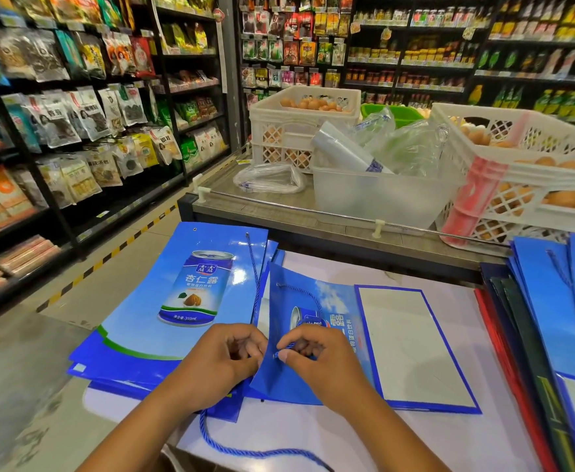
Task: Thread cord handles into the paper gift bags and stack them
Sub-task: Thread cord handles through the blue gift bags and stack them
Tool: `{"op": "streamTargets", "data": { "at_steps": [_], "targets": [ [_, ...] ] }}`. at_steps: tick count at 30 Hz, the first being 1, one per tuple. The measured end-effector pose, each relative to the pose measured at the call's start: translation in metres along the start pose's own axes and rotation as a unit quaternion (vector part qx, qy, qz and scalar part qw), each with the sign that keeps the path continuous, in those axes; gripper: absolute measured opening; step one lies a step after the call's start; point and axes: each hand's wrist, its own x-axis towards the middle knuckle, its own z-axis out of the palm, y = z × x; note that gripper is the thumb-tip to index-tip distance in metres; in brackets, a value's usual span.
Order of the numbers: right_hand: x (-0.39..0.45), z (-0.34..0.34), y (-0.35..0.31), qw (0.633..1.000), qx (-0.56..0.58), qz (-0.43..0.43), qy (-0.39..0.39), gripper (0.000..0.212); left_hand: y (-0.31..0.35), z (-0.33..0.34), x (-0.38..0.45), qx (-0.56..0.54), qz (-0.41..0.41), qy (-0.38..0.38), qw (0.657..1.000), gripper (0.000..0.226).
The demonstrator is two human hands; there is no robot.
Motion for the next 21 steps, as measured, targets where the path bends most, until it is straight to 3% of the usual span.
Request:
{"op": "streamTargets", "data": {
  "at_steps": [6,18,21],
  "targets": [
    [-0.0011,-0.0023,-0.0009,1.000,0.007,-0.001,-0.018,0.018,0.0008,0.0010,0.0000,-0.031,-0.017,0.009,0.999,0.035],
    [-0.0010,-0.0013,-0.0008,1.000,0.019,0.002,-0.012,0.015,0.0030,0.0003,-0.0008,0.009,-0.002,0.009,1.000,0.024],
    [-0.0001,-0.0040,-0.0001,0.999,0.048,0.004,0.003,0.016,0.0025,0.0012,-0.0025,-0.027,-0.002,0.014,1.000,0.019]
  ]
}}
